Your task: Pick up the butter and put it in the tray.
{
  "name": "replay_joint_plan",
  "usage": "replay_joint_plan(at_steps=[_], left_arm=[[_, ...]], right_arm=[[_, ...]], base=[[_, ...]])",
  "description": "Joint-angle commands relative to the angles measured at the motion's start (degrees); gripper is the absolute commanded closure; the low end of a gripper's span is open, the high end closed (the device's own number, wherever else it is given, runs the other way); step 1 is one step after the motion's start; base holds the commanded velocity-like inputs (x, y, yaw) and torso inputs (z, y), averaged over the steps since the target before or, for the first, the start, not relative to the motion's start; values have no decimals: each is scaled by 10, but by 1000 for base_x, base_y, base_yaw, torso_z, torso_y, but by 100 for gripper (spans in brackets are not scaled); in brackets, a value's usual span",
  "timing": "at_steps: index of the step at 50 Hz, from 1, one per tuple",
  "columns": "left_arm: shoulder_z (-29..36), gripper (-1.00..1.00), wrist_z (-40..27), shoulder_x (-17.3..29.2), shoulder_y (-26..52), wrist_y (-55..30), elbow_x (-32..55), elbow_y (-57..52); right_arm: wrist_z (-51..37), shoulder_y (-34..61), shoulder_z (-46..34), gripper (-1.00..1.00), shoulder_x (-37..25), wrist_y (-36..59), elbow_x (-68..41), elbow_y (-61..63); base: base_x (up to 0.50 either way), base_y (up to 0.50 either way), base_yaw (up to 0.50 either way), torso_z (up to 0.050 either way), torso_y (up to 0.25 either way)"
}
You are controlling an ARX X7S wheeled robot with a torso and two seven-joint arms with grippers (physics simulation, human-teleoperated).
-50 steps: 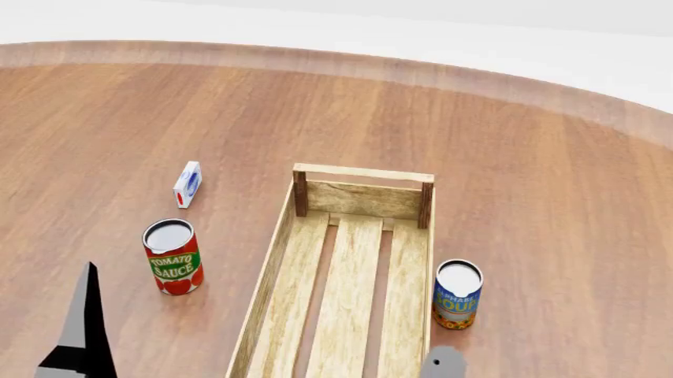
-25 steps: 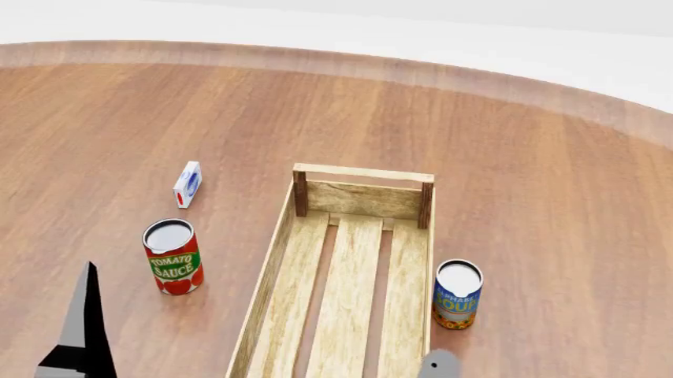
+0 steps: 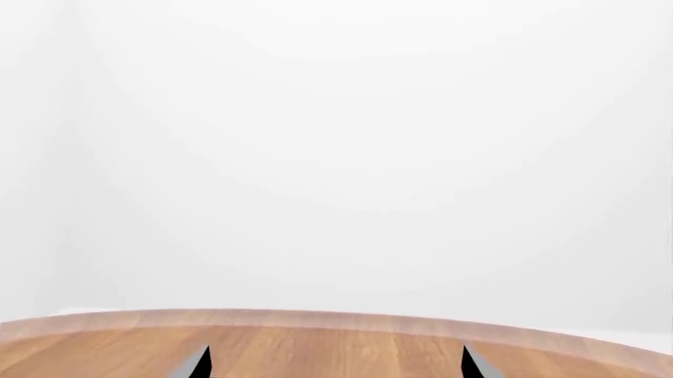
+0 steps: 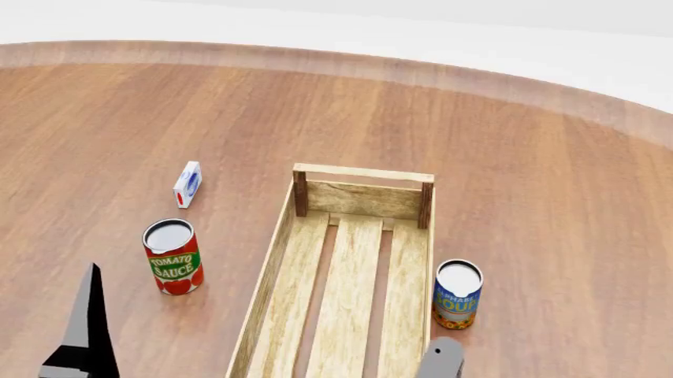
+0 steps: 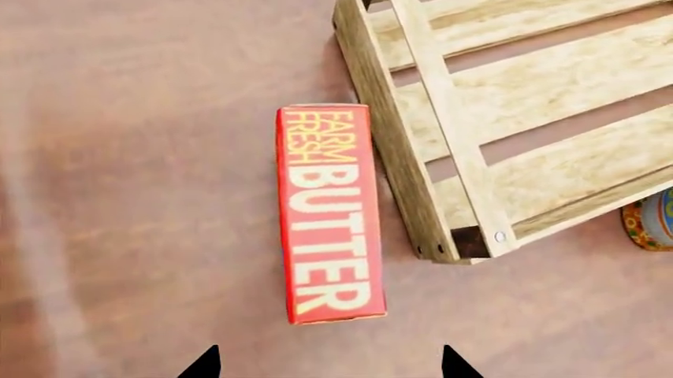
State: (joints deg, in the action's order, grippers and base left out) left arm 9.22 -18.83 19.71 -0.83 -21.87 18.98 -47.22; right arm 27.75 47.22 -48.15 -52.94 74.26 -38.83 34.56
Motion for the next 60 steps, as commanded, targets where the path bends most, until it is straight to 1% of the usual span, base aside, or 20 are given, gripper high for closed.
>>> replay_joint_plan(at_steps=[1, 3, 22, 25, 40, 47, 60], left_arm=[[-2, -100, -2, 3, 0, 1, 8, 2], [-3, -100, -2, 3, 1, 3, 9, 4], [3, -100, -6, 9, -5, 8, 10, 3], [6, -100, -6, 9, -5, 9, 9, 4], [8, -100, -9, 13, -3, 12, 11, 5], [8, -100, -9, 14, -5, 19, 10, 11], [12, -100, -12, 16, -4, 19, 11, 12]], right_arm=[[25, 24, -46, -100, 21, -14, 27, -32], [31, 28, -60, -100, 23, -20, 38, -43], [37, 25, -87, -100, 27, -43, 56, -62], [23, 32, -84, -100, 33, -55, 74, -74], [13, 30, -74, -100, 41, -73, 77, -86], [14, 23, -88, -100, 55, -89, 85, -100], [12, 2, -95, -100, 60, -121, 94, -127]], base=[[0, 0, 0, 0, 0], [0, 0, 0, 0, 0], [0, 0, 0, 0, 0], [0, 0, 0, 0, 0], [0, 0, 0, 0, 0], [0, 0, 0, 0, 0], [0, 0, 0, 0, 0]])
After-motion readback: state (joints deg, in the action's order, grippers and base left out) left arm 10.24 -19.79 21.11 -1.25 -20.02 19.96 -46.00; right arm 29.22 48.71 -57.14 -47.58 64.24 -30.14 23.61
